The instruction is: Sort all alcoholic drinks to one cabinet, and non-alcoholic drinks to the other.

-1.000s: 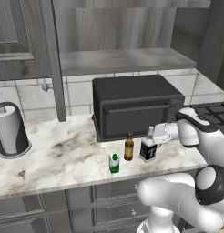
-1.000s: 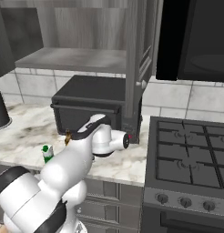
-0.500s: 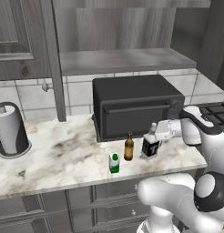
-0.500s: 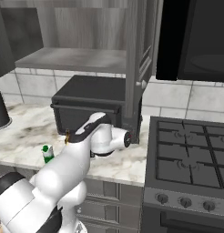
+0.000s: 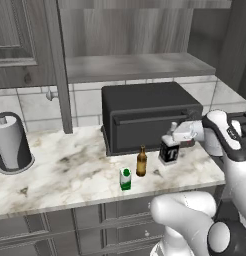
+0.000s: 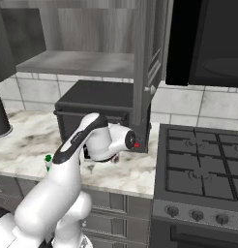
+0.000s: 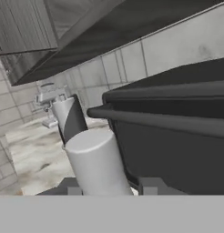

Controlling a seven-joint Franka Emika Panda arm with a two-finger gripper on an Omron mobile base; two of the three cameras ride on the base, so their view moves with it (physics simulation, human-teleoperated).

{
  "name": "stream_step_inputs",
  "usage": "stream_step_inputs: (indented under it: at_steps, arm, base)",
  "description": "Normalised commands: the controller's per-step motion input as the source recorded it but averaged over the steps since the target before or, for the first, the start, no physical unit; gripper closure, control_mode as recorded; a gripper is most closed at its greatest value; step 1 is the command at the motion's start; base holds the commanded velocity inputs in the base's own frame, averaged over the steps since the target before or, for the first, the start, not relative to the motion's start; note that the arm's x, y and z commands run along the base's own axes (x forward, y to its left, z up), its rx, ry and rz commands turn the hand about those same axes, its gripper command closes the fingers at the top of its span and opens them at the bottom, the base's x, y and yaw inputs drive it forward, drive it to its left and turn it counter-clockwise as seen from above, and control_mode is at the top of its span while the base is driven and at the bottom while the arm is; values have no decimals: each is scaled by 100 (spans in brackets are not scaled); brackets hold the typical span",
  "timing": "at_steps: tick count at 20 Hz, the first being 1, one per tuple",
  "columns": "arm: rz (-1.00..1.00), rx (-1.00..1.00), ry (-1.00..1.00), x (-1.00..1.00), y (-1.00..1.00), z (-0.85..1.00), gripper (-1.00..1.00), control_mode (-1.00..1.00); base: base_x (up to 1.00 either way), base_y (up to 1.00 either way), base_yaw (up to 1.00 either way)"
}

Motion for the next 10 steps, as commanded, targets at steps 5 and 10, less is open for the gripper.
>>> stream_step_inputs:
  at_steps: [5, 10]
  arm:
    - [-15, 0, 0, -11, 6, 46, 100, -100]
    - [-16, -3, 0, -3, 9, 50, 100, -100]
  base:
    - [0, 0, 0]
    - [0, 0, 0]
